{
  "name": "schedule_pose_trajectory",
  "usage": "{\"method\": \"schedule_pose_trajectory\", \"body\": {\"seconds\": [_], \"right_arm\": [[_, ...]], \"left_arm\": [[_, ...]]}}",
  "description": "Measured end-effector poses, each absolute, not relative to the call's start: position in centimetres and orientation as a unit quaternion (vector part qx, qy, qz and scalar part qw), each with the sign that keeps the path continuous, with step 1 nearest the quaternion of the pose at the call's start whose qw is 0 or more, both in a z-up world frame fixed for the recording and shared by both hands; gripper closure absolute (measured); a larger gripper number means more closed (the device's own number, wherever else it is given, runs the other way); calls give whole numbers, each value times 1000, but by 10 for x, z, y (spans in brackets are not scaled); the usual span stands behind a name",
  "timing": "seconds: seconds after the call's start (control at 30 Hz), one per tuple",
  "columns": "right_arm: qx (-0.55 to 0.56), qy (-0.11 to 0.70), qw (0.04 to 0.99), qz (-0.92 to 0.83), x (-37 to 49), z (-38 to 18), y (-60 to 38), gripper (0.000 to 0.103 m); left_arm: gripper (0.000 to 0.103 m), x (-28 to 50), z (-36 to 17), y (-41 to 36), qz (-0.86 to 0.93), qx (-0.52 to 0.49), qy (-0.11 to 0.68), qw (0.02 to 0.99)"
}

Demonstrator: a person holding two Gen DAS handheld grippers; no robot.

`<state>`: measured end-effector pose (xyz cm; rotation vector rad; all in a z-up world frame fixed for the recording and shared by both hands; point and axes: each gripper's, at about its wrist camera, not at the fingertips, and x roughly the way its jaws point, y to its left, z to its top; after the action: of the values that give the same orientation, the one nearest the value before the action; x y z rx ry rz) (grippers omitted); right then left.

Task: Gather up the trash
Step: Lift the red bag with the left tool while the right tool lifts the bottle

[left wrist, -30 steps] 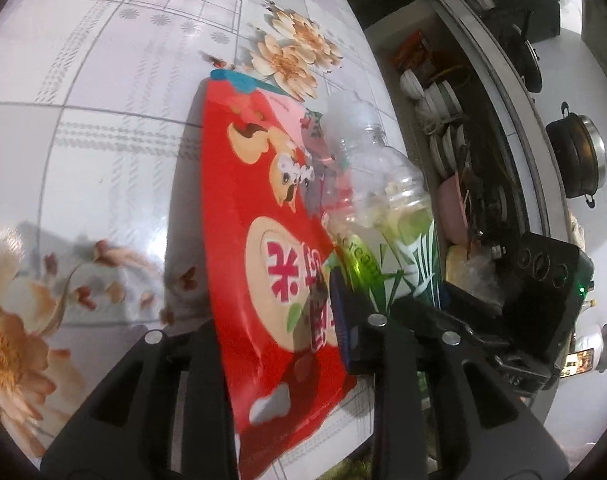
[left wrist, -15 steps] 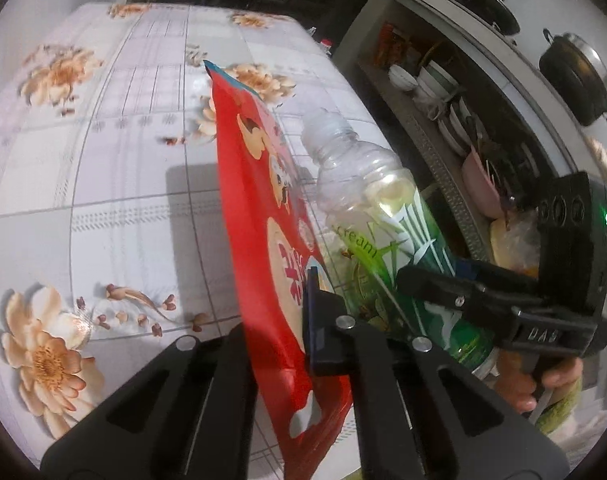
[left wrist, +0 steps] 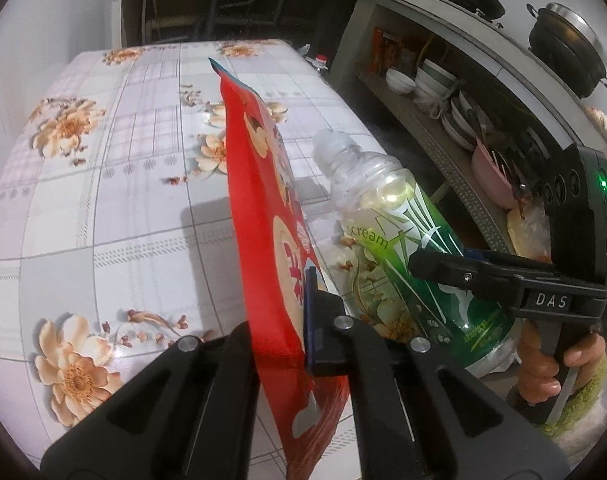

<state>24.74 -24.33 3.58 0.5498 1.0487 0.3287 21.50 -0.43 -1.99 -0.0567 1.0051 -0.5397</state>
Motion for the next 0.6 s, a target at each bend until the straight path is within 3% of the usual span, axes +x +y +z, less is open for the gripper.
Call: {"method": "schedule_pose_trajectory", "body": {"seconds": [0.6], "right_arm": [[257, 487, 820, 154, 247, 38, -245, 49]], "left_arm": [[103, 205, -7, -5, -240, -3, 451, 860]]}}
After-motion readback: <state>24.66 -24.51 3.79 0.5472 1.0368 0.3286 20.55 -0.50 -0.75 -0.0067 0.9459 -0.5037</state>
